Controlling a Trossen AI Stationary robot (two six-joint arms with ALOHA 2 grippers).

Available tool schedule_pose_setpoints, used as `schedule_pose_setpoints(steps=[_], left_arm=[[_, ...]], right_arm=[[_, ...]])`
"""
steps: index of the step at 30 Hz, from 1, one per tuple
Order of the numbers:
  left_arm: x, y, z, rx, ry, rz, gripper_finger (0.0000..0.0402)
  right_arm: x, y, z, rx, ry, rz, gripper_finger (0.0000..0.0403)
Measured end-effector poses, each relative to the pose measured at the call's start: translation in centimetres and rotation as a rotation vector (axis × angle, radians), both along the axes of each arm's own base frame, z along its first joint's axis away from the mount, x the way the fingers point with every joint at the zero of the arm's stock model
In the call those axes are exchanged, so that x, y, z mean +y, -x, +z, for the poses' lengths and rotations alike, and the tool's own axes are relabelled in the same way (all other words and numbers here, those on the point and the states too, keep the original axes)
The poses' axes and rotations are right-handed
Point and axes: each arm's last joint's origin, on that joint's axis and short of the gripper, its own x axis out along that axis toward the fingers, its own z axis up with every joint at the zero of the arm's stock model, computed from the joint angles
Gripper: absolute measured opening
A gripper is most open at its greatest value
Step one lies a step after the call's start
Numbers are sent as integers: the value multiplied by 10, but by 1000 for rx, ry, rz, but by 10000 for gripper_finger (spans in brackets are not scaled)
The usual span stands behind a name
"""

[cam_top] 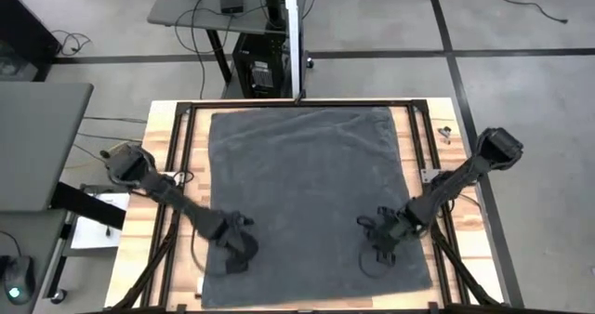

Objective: Roll towel
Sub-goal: Fold the black towel

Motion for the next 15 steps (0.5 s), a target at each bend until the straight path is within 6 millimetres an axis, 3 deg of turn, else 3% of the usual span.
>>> schedule_pose_setpoints(steps=[4, 8, 11, 15], left_arm=[[-22, 16, 1, 0, 19, -22, 106], [-24, 26, 8, 19, 2, -11, 106], [-13, 32, 18, 34, -54, -37, 106], [4, 33, 32, 2, -150, -75, 106]], right_arm=[[32, 3, -7, 13, -54, 9, 107], [45, 0, -7, 49, -37, -2, 107], [41, -8, -1, 82, -3, -19, 107], [20, -16, 4, 124, 93, -88, 107]])
